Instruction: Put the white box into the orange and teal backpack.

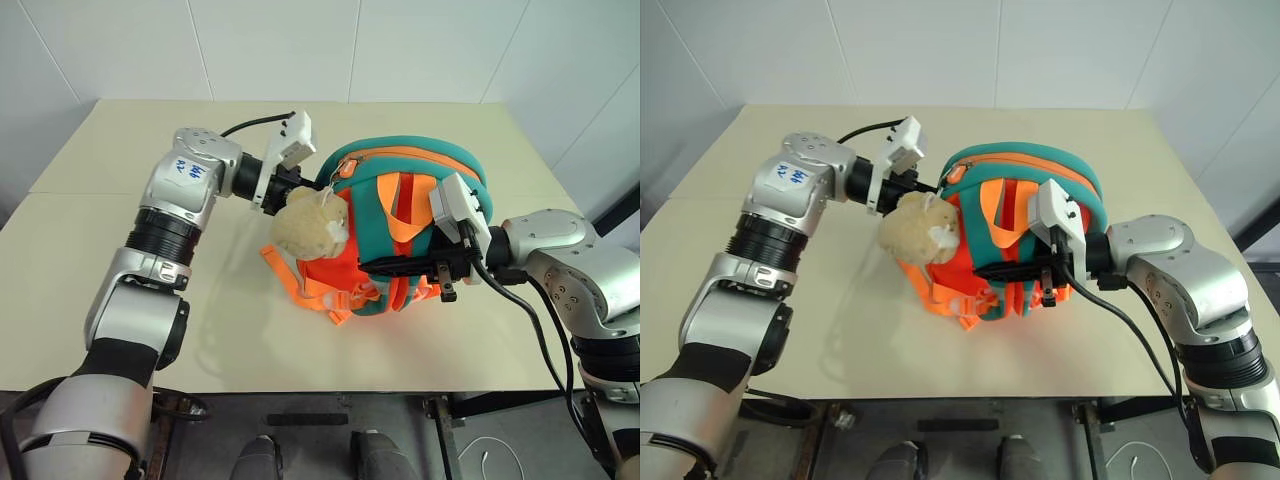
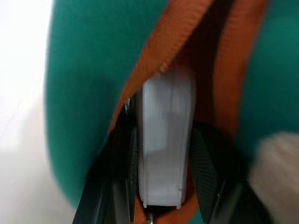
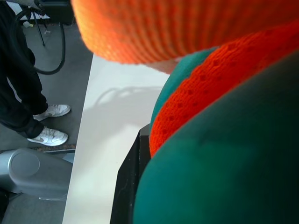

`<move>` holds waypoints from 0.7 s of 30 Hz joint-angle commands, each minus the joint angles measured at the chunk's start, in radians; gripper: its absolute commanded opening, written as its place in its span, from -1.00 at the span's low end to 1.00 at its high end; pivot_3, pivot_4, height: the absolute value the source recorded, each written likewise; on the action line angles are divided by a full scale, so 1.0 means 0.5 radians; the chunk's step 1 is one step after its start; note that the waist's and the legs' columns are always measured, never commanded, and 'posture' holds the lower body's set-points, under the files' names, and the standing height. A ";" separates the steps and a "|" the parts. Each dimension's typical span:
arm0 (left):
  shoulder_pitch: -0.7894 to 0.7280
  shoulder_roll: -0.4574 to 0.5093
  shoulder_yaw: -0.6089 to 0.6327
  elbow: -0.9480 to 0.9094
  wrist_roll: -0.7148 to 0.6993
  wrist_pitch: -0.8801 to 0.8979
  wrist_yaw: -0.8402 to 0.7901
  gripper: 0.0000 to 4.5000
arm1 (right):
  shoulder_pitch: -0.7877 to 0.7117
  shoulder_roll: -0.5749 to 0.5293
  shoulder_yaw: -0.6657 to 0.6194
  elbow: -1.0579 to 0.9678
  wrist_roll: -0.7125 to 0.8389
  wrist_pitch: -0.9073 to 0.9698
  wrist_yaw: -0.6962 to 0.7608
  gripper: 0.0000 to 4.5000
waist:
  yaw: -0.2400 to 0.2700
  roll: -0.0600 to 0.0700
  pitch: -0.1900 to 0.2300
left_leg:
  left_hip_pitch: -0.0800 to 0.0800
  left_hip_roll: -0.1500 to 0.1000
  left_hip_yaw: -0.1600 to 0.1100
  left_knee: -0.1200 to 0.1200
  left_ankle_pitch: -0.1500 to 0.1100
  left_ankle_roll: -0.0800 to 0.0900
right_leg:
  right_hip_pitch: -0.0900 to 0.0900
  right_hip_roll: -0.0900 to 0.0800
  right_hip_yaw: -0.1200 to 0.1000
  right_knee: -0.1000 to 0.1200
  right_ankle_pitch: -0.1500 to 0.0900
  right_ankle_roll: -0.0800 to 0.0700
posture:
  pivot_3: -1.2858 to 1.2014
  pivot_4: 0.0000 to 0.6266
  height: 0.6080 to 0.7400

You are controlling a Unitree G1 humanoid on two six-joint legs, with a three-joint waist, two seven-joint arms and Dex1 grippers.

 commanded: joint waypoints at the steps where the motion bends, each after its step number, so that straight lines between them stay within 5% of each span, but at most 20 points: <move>1: -0.021 0.050 0.078 -0.108 -0.033 0.000 -0.020 -0.02 | -0.032 0.008 -0.027 -0.044 0.012 -0.024 -0.005 -1.00 | -0.001 0.000 0.000 | 0.000 0.000 0.000 0.000 0.000 0.000 | 0.000 0.000 0.000 0.000 0.000 0.000 | 0.03 -0.52 1.00; 9: 0.177 0.393 0.280 -0.534 -0.193 0.256 -0.068 0.99 | -0.032 0.012 -0.025 -0.037 0.002 -0.031 -0.006 -1.00 | -0.009 0.000 0.000 | 0.000 0.001 0.000 -0.002 0.000 -0.001 | -0.001 0.001 0.000 0.001 0.000 0.000 | 0.03 -0.52 1.00; 16: 0.581 0.779 0.594 -1.070 -0.521 0.556 -0.115 0.99 | -0.036 0.010 -0.020 -0.020 -0.010 -0.038 0.018 -1.00 | -0.003 0.000 0.000 | 0.001 0.001 0.000 0.000 0.000 -0.001 | 0.000 0.000 0.000 0.002 0.000 0.000 | 0.03 -0.52 1.00; 21: 0.791 0.736 0.768 -1.433 -0.748 0.843 0.174 0.99 | -0.050 0.018 -0.010 0.011 -0.025 -0.051 0.038 -1.00 | 0.002 0.000 0.000 | 0.001 0.001 -0.004 0.003 0.001 -0.001 | 0.003 0.000 0.000 0.004 0.000 0.000 | 0.03 -0.52 1.00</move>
